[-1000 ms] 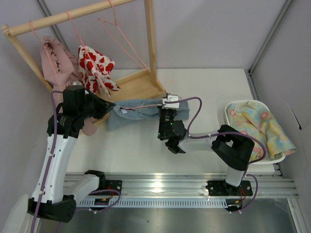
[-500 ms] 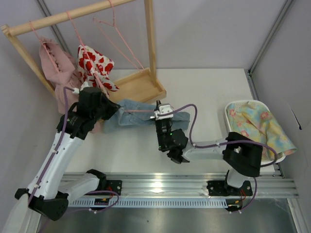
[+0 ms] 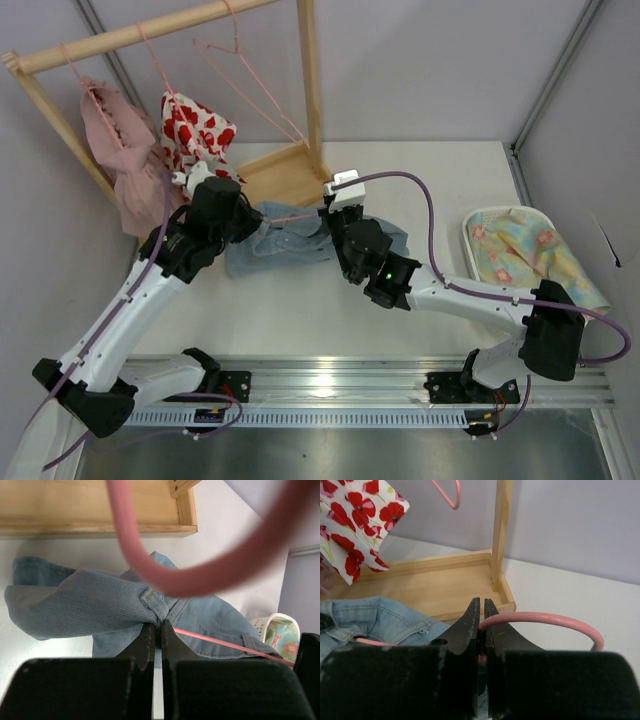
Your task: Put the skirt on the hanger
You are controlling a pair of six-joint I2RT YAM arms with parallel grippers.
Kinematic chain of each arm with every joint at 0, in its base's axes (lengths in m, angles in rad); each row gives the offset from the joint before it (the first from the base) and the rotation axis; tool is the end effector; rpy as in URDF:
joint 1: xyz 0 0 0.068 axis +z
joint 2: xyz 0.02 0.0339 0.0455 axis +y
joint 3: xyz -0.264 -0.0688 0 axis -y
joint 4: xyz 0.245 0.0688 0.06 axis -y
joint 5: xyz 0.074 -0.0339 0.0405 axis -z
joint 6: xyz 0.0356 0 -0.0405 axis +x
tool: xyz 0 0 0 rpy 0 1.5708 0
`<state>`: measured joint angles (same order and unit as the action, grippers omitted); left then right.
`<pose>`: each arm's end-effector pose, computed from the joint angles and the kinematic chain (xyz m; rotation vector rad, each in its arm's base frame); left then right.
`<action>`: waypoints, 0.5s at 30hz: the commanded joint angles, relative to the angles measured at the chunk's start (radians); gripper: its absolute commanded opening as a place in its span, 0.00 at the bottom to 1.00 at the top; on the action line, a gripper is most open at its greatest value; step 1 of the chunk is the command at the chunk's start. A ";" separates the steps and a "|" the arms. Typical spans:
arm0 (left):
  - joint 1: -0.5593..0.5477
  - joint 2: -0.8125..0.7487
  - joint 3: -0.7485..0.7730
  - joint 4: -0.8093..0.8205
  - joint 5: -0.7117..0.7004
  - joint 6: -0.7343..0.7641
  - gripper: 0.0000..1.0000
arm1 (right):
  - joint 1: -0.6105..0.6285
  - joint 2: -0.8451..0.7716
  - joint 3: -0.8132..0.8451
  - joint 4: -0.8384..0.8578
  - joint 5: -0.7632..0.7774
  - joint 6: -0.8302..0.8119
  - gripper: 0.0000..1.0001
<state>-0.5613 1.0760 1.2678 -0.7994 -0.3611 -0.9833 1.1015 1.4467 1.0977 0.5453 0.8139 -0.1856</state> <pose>0.1860 -0.1021 0.3902 -0.6563 2.0766 -0.5072 0.1744 0.2867 0.3673 -0.2293 1.4209 0.1938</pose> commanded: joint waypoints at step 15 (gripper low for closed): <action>-0.049 -0.110 0.308 0.031 -0.088 0.089 0.00 | -0.026 -0.084 -0.106 0.057 -0.093 -0.286 0.00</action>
<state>-0.5934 0.9829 1.5146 -0.8829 -0.4397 -0.8890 1.0851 1.3933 1.0653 0.6212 0.7670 -0.2848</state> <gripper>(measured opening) 0.026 0.055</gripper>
